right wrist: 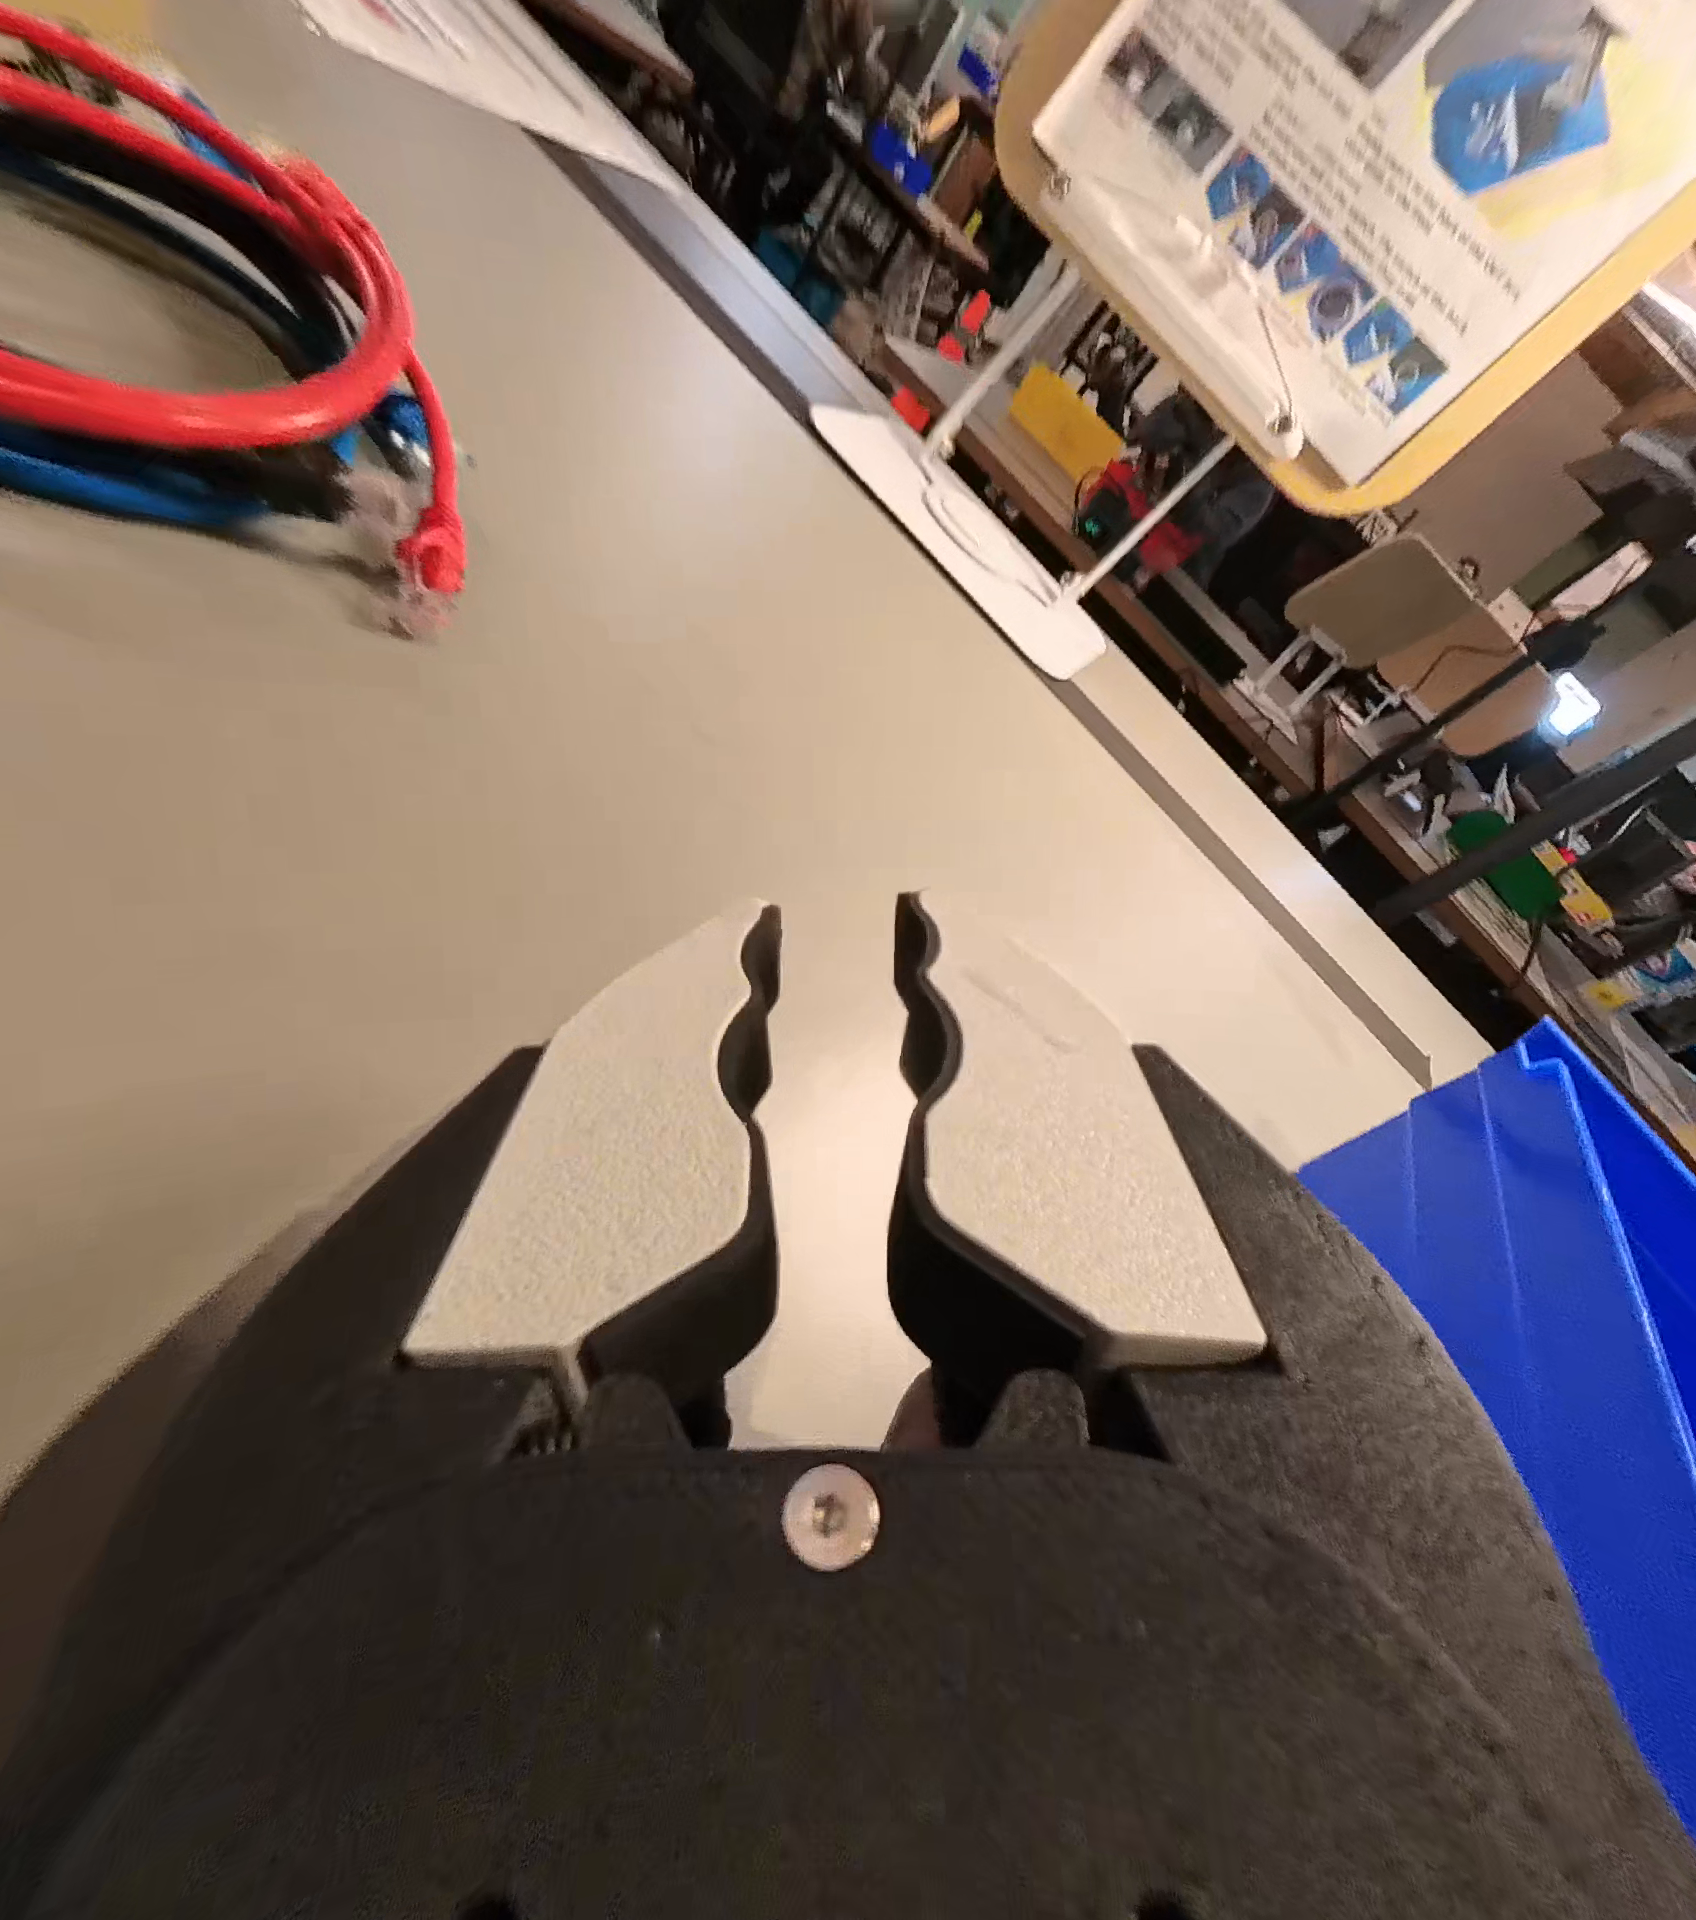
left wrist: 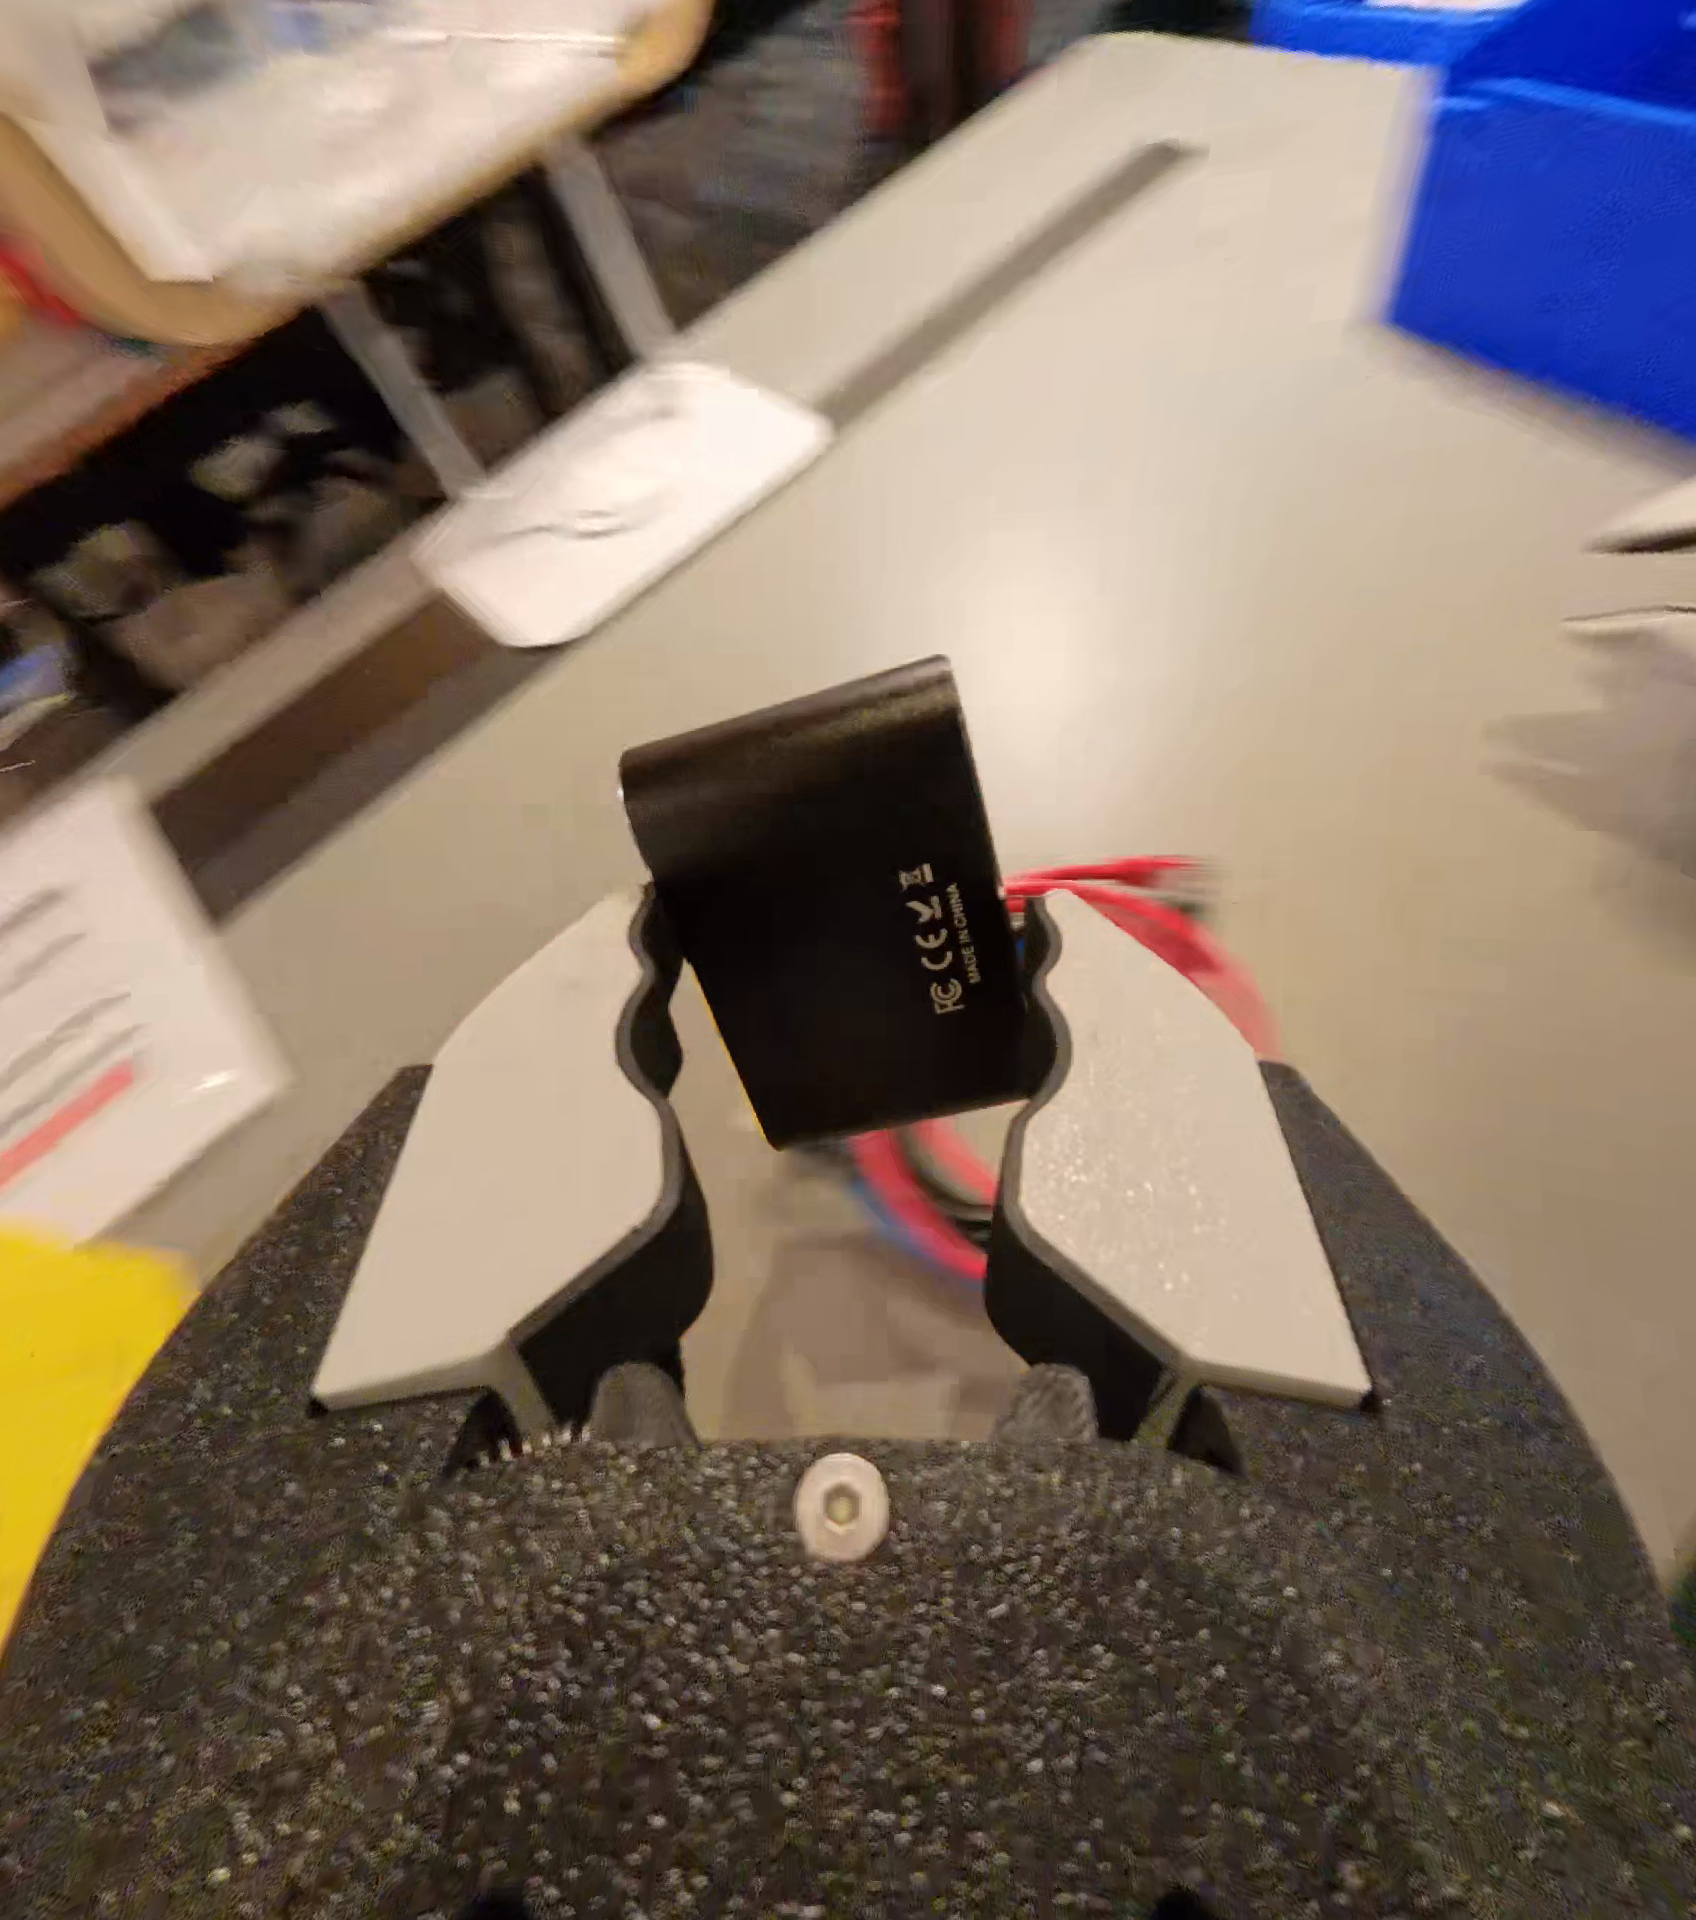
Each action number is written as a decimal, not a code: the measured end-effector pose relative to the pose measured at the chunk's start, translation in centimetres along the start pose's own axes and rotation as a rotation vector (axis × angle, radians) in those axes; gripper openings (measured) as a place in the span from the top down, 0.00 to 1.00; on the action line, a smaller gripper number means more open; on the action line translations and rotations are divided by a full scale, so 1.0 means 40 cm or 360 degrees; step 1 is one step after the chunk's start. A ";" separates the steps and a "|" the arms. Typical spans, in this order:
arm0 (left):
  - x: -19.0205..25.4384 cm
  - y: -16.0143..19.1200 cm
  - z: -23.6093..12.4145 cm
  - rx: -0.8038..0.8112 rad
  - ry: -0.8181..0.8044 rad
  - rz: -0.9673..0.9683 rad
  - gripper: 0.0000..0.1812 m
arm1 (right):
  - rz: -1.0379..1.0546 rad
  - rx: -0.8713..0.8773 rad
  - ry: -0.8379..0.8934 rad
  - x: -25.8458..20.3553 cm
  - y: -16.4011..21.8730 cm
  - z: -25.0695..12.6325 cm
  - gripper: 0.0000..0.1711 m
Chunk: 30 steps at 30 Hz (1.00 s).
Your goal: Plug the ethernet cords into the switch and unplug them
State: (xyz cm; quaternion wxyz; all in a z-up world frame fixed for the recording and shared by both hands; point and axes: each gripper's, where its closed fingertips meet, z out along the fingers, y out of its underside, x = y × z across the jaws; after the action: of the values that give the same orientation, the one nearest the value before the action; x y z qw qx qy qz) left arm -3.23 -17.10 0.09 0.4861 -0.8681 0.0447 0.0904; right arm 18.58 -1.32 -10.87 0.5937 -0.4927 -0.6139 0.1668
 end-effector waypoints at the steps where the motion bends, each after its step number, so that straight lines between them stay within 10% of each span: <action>1: 0.097 0.003 0.019 -0.0005 0.0139 0.0022 0.64 | -0.0008 0.0028 0.0009 -0.003 -0.008 -0.006 0.88; 9: 0.543 0.137 0.156 -0.0299 0.0661 0.0208 0.64 | 0.0105 0.0100 0.0102 0.032 -0.017 -0.023 0.89; 20: 0.566 0.197 0.285 -0.0313 0.0601 0.0237 0.64 | -0.0143 -0.0070 0.0070 -0.012 0.010 0.012 0.89; 30: 0.393 0.062 0.120 0.0720 0.0203 -0.0147 0.60 | -0.0031 0.0044 0.0073 -0.002 -0.013 -0.014 0.89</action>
State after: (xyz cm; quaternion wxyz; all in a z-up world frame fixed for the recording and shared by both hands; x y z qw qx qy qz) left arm 11.22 -14.13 -7.58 0.6681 -0.7420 0.0547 0.0007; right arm 18.86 -1.86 -10.37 0.6159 -0.4822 -0.6026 0.1580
